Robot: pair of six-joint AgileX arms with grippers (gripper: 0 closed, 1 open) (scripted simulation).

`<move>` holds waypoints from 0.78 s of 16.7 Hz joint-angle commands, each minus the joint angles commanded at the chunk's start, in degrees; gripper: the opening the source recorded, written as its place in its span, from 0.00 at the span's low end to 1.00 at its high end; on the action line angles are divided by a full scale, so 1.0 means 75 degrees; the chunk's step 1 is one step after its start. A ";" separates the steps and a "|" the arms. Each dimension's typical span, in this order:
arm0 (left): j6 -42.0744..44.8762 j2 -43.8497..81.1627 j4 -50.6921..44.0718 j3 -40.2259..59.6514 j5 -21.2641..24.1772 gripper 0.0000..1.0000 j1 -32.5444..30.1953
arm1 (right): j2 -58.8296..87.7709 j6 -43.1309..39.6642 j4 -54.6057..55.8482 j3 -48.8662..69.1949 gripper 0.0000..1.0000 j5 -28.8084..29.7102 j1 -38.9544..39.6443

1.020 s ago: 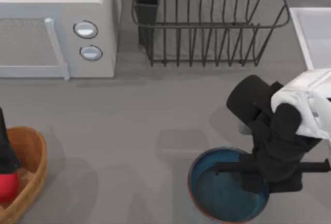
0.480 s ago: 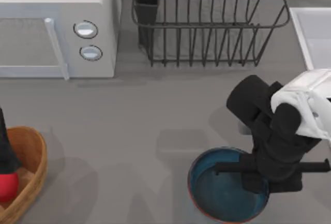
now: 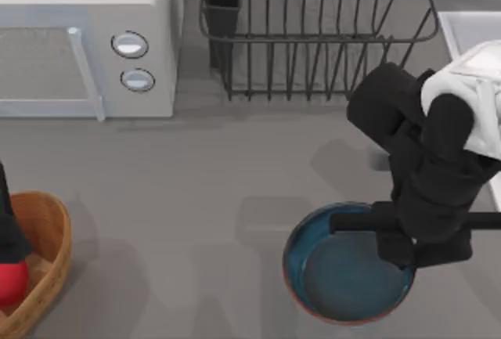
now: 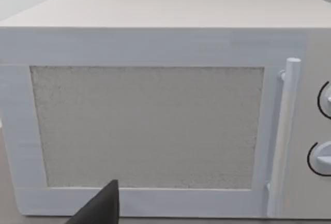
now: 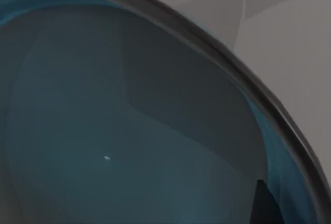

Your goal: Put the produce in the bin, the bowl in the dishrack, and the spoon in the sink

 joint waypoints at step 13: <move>0.0000 0.0000 0.0000 0.0000 0.0000 1.00 0.0000 | -0.0470 -0.0483 -0.0075 0.0930 0.00 0.0793 0.0306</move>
